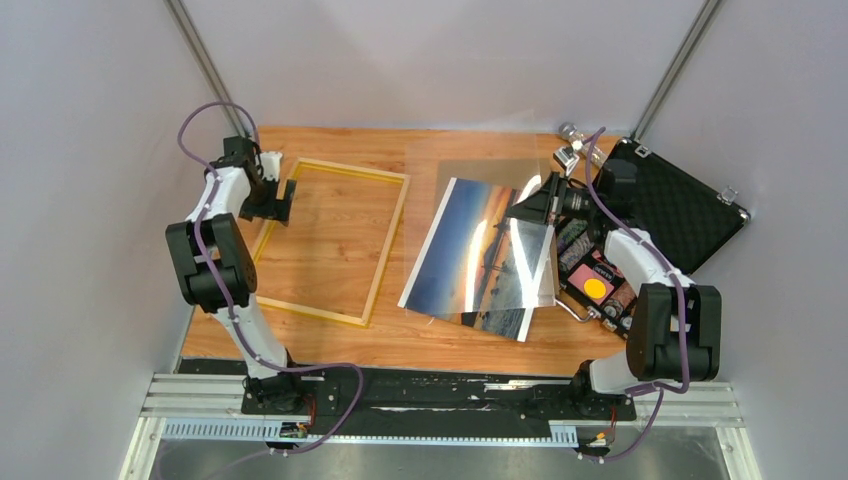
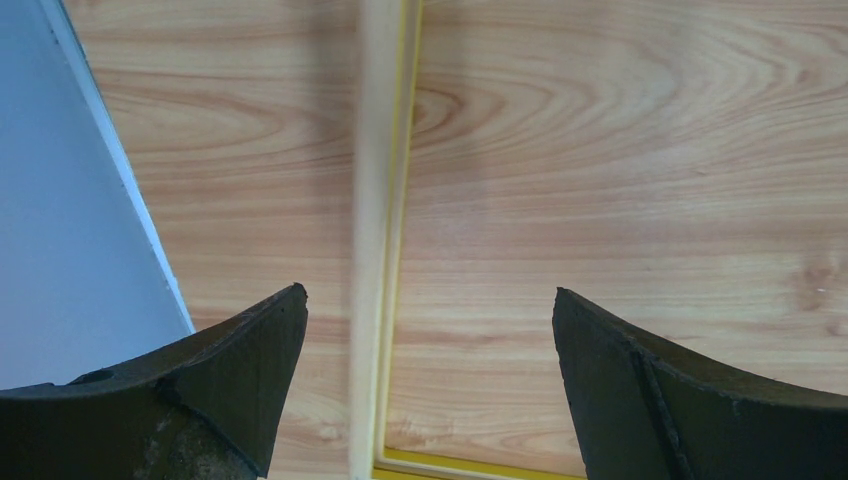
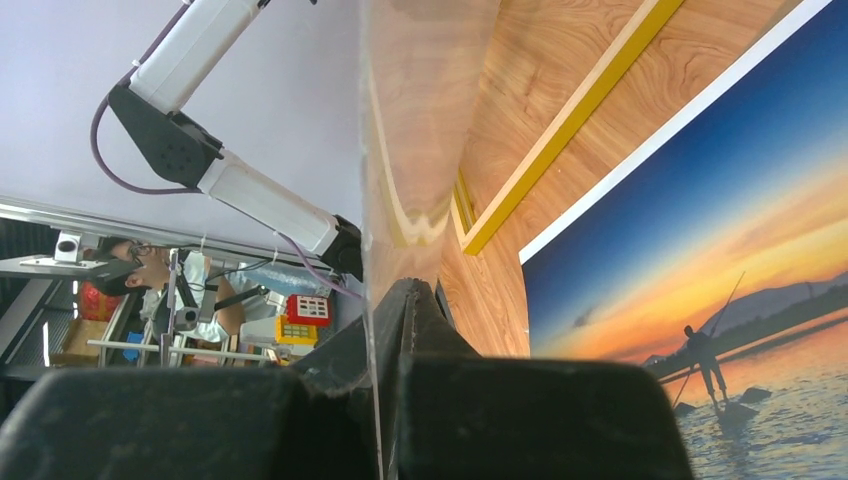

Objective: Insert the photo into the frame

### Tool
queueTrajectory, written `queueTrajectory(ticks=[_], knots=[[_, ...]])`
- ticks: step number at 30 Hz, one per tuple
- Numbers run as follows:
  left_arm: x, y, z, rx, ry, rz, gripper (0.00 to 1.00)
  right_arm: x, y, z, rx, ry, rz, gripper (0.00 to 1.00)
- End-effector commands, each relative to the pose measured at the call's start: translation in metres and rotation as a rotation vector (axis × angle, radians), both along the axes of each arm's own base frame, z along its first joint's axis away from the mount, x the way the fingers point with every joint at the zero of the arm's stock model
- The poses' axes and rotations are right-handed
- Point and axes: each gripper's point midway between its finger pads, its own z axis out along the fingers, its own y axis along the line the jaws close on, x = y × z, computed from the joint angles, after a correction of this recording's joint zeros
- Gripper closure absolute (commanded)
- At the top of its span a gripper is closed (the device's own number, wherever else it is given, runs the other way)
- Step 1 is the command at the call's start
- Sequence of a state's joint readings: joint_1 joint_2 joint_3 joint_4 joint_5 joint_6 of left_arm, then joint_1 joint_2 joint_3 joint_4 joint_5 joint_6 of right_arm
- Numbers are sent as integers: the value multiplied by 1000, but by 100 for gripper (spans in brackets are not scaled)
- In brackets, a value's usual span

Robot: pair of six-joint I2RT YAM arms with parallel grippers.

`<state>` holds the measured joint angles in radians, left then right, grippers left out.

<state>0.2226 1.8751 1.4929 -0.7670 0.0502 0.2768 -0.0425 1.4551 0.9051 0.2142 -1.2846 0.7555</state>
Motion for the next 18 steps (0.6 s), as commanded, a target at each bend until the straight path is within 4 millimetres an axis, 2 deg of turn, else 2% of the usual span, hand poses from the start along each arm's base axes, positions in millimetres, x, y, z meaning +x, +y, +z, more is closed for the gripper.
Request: queueTrajectory(ticks=[1,5,8,18], knots=[[6,25,-11,46,-12,-16,0,-1,4,11,-18,-79,11,100],[6,35,-18,55,-14,-15,0,-2,5,9,-26,-84,11,100],[8,35,-23,54,-14,-31,1,-3,5,8,-29,-89,12,100],[15,40,-49,45,44,-38,17,-7,6,7,-34,-103,18,100]])
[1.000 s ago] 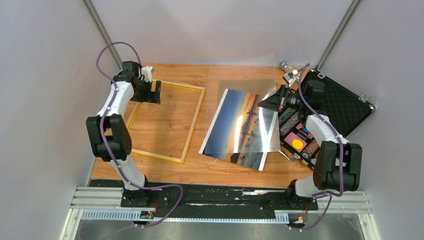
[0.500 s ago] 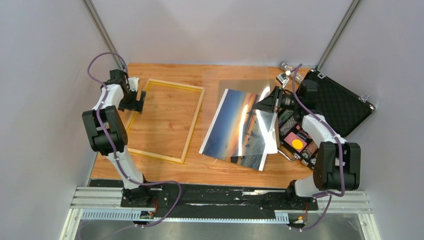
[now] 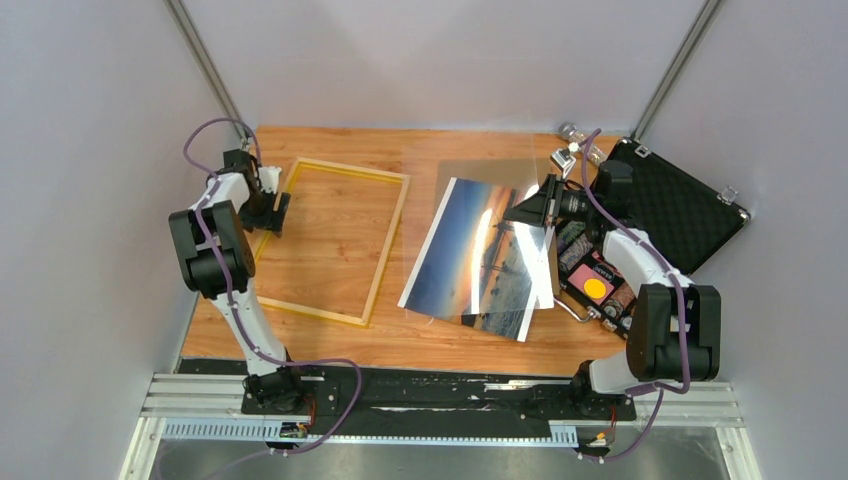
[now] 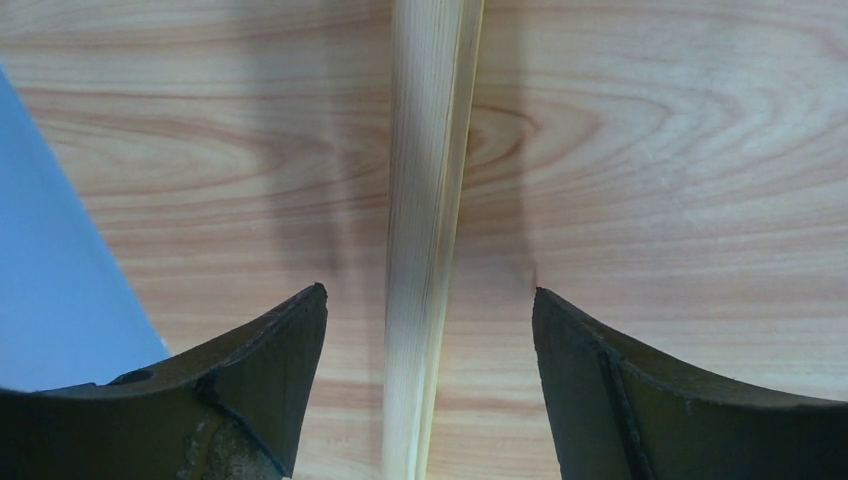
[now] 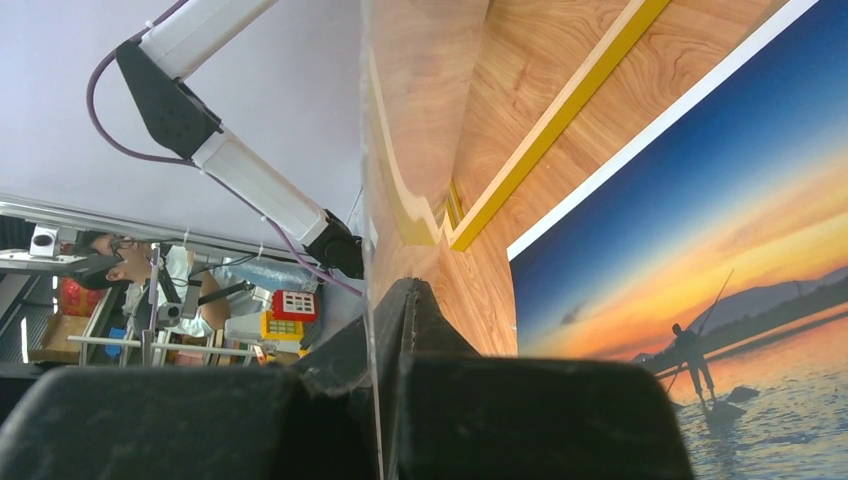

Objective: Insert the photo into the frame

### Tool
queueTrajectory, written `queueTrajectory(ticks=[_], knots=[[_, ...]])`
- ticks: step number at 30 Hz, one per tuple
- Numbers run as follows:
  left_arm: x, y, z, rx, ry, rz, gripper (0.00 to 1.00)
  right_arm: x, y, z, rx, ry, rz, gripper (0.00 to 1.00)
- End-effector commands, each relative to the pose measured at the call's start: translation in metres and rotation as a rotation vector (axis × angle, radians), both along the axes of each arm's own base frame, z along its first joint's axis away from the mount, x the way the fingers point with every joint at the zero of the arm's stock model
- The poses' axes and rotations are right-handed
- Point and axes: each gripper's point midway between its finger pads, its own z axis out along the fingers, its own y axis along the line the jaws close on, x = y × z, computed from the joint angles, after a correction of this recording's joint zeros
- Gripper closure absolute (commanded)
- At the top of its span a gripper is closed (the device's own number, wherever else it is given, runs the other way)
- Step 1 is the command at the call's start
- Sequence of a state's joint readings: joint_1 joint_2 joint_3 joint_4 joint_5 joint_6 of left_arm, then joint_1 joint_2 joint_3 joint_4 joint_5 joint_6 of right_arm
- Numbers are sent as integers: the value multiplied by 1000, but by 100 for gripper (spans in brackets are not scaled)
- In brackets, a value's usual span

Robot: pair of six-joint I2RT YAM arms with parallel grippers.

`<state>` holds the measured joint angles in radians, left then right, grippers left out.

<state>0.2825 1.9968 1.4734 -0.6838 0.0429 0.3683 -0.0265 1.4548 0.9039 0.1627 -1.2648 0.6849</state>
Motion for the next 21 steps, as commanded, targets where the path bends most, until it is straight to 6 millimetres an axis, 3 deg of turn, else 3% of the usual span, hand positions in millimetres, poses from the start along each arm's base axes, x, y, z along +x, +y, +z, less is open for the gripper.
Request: queueTrajectory(ticks=[1,10,21], knots=[[13,9,-4,14,-9,-17,19,-7,2,15,-8,-90,15,100],[4,6,-13,-15,20,26,51,-7,1,17,-12,-100,12,100],[-16,-17,-7,-126,32,119,89,-1,1,17,-15,-96,6,100]])
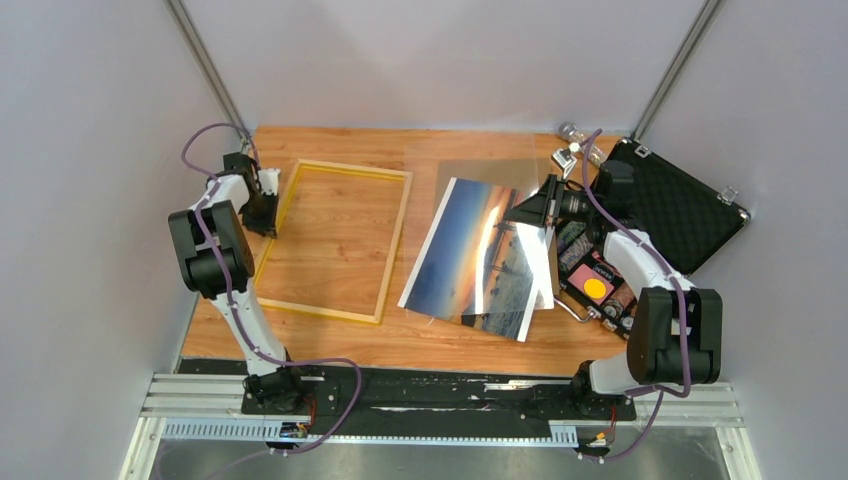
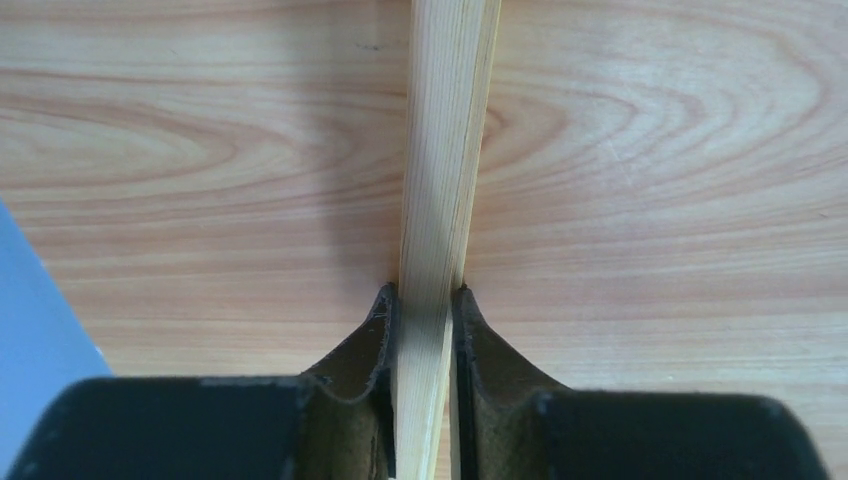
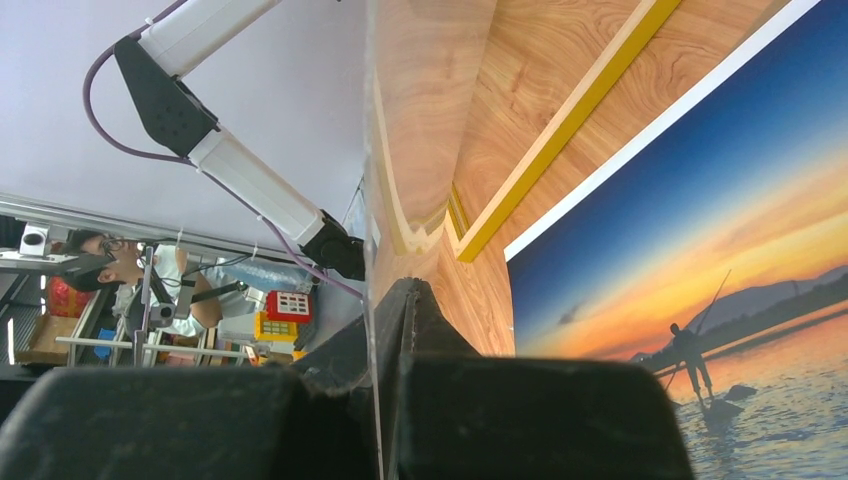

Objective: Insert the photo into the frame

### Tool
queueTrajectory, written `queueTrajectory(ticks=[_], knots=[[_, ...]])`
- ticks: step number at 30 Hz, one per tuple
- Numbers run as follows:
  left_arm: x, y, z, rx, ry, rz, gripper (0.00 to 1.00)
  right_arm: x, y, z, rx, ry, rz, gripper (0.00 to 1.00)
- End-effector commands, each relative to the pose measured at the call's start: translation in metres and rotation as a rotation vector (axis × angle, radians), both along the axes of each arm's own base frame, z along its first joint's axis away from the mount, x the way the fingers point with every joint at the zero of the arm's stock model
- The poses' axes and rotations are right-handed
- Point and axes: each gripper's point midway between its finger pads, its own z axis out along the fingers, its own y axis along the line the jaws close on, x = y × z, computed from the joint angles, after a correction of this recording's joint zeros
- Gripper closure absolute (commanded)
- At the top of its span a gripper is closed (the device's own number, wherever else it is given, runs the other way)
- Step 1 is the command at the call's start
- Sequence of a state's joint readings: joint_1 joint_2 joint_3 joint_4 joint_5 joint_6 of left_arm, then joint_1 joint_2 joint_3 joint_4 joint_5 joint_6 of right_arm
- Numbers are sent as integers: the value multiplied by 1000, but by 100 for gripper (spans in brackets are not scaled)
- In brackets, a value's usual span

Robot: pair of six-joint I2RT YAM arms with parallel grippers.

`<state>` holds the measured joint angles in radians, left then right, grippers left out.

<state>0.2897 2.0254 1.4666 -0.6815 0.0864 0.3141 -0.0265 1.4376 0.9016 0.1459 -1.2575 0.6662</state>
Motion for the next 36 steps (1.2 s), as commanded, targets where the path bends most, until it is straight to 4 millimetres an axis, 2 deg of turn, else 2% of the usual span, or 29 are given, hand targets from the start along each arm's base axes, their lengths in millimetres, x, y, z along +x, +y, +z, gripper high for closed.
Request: queueTrajectory(ticks=[1,6,12,22,26,28,36], knots=[[-14,-12,8,-72,14,88,91,2,1,15,-7,-79,11,100],[-19,-28,11,-155,30,107,100,5,1,14,-8,-77,10,100],[-25,-45,15,-241,33,125,100,9,1,14,-10,-76,8,100],[-30,-86,22,-360,10,155,100,30,4,14,10,-18,-1,100],[-32,-95,25,-395,-1,180,100,38,7,15,14,-7,-6,100],[-33,-98,27,-401,-11,184,100,37,20,13,13,-4,23,100],[-42,-116,23,-425,-12,184,100,47,50,2,19,16,65,100]])
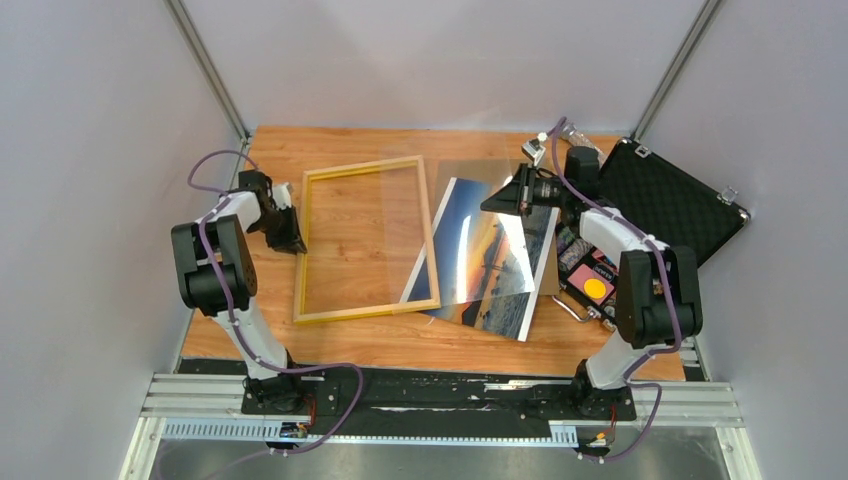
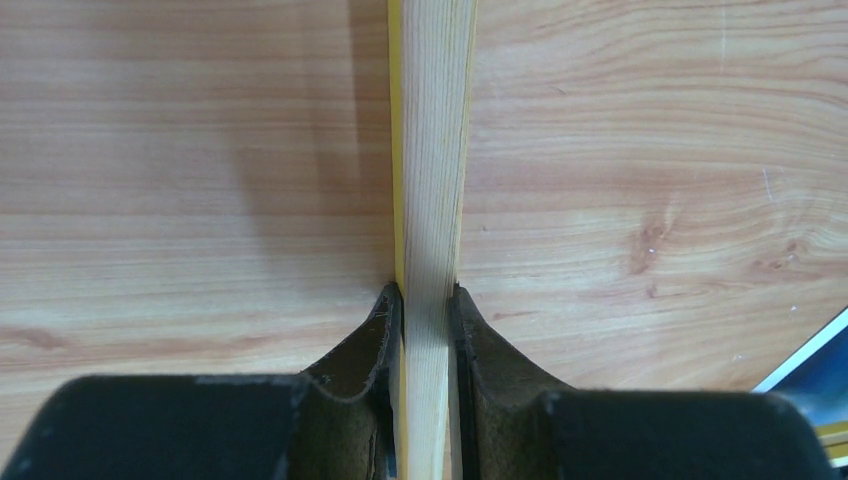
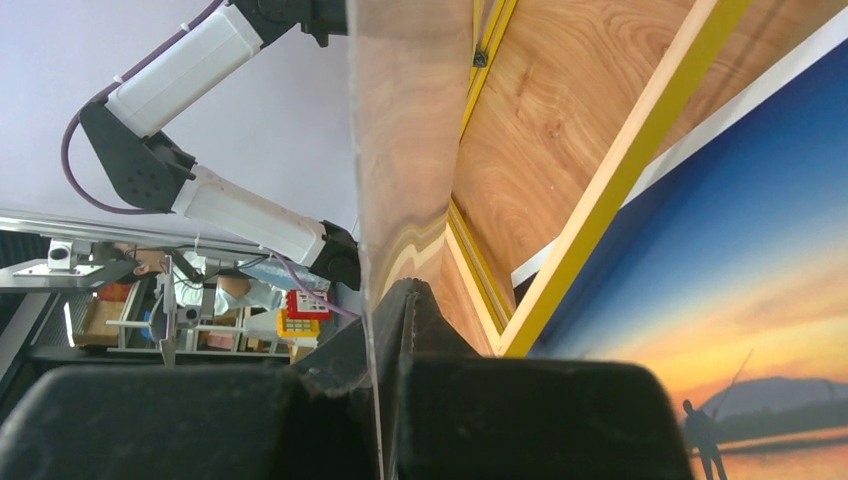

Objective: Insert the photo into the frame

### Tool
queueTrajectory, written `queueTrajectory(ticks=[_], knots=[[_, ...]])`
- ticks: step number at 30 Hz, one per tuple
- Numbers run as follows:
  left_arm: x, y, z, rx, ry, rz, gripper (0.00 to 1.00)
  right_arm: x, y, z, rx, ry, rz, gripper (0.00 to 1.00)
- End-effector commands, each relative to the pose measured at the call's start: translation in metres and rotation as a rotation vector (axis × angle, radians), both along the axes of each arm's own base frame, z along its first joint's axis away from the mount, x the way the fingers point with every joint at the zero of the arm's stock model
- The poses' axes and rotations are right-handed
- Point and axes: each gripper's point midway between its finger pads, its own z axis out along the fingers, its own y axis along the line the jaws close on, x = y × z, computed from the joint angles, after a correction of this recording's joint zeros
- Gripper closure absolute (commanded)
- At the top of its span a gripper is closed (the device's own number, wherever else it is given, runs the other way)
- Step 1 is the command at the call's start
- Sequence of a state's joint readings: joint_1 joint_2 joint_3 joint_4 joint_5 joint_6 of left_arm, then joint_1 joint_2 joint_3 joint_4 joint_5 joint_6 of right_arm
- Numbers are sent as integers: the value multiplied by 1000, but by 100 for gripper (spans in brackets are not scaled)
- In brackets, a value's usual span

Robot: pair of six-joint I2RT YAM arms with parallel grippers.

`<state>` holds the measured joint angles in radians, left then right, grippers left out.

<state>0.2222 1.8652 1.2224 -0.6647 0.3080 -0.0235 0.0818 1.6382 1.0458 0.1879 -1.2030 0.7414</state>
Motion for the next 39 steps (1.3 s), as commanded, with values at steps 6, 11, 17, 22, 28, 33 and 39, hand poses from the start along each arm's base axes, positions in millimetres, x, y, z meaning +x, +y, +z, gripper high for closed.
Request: queueTrajectory(ticks=[6,11,17,22,28,33,39], knots=[[-1,-35,17,-117,-49,18,100,17,34,8,36,-48,59,100],[-6,-43,18,-131,-46,6,100,25,42,8,51,-42,73,100],[-8,-50,24,-140,-69,-9,85,34,52,2,57,-26,88,100],[-9,-53,31,-148,-91,-9,72,41,59,-1,60,-20,98,100],[-9,-54,39,-154,-115,-8,45,45,68,-1,67,-16,108,100],[-8,-54,46,-151,-138,-8,31,48,75,-5,75,1,115,100],[-7,-53,52,-163,-158,-8,14,49,90,-7,90,6,133,100]])
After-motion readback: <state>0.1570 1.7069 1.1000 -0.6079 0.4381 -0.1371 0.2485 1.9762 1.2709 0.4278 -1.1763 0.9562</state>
